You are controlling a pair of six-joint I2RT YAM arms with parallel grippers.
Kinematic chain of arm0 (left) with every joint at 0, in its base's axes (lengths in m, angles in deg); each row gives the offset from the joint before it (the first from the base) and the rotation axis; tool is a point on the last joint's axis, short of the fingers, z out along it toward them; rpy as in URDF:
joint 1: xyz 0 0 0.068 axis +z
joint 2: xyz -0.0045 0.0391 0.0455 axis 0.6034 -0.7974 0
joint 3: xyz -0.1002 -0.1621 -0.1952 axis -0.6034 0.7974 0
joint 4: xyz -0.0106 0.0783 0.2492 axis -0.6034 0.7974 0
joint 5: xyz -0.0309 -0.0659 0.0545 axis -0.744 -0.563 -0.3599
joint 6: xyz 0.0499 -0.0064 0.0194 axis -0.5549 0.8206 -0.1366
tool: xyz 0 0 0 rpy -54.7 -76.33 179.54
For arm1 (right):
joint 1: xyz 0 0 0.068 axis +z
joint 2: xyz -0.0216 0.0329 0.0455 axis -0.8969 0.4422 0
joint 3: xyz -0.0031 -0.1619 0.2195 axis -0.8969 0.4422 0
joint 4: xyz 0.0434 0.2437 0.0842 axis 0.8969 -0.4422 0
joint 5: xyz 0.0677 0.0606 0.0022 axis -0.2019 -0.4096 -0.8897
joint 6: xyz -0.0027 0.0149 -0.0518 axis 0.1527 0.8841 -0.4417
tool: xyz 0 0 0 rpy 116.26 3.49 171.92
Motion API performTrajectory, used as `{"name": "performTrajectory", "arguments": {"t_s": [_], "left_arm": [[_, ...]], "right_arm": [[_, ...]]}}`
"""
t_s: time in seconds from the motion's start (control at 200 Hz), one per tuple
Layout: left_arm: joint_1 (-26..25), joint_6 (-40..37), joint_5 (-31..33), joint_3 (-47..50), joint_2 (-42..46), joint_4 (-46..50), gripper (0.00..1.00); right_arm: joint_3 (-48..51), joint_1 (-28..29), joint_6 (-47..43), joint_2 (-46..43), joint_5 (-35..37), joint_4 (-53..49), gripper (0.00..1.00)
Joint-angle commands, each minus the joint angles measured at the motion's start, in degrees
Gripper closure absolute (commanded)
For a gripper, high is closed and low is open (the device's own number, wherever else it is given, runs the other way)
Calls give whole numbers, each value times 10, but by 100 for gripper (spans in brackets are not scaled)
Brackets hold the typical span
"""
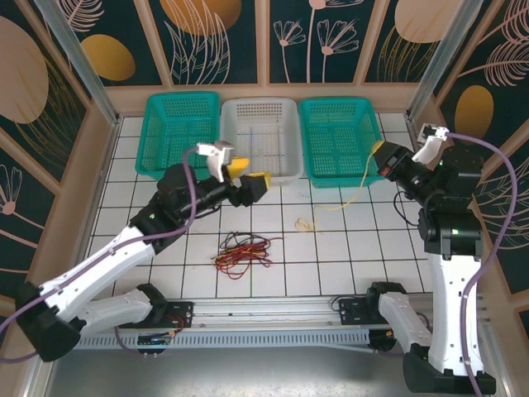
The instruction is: Untangle the cables
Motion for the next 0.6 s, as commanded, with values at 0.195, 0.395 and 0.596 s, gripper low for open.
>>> {"name": "performTrajectory", "arguments": {"t_s": [0.195,0.395,0.596], "left_arm": [[-51,-76,-213,-95,-128,-22,11],[-61,-71,-249,-77,-141,-40,13],[-62,-60,-272,-74,-149,-40,16]], "right_arm": [[-19,116,16,50,6,58,100],[-26,146,30,70,6,90,100],[-23,151,56,83,-8,133,100]]}}
